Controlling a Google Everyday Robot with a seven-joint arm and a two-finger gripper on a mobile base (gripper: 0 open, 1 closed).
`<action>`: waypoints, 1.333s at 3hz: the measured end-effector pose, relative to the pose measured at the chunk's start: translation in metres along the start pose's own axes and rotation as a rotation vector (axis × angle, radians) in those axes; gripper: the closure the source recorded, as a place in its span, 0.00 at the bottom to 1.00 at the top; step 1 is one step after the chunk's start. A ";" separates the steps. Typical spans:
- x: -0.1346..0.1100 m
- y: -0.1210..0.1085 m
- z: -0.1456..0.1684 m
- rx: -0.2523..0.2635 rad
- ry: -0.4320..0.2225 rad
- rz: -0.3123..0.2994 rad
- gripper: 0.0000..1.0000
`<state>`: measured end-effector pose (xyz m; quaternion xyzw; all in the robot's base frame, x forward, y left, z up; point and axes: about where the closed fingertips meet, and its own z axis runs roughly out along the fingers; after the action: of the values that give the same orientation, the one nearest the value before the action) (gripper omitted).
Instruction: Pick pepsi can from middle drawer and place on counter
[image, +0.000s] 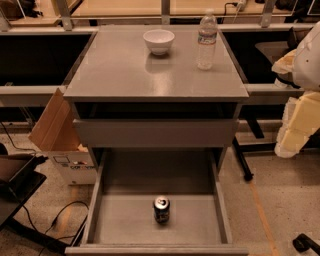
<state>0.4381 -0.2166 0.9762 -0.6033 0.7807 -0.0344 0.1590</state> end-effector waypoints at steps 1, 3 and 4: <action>-0.001 0.000 -0.001 0.007 -0.005 0.000 0.00; 0.014 0.004 0.058 -0.009 -0.245 0.014 0.00; 0.027 0.001 0.112 -0.005 -0.451 0.044 0.00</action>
Offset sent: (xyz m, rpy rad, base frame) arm 0.0108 -0.0028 -0.0647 0.2513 -0.0333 0.0385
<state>0.4637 -0.2268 0.8640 -0.5789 0.7386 0.1066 0.3286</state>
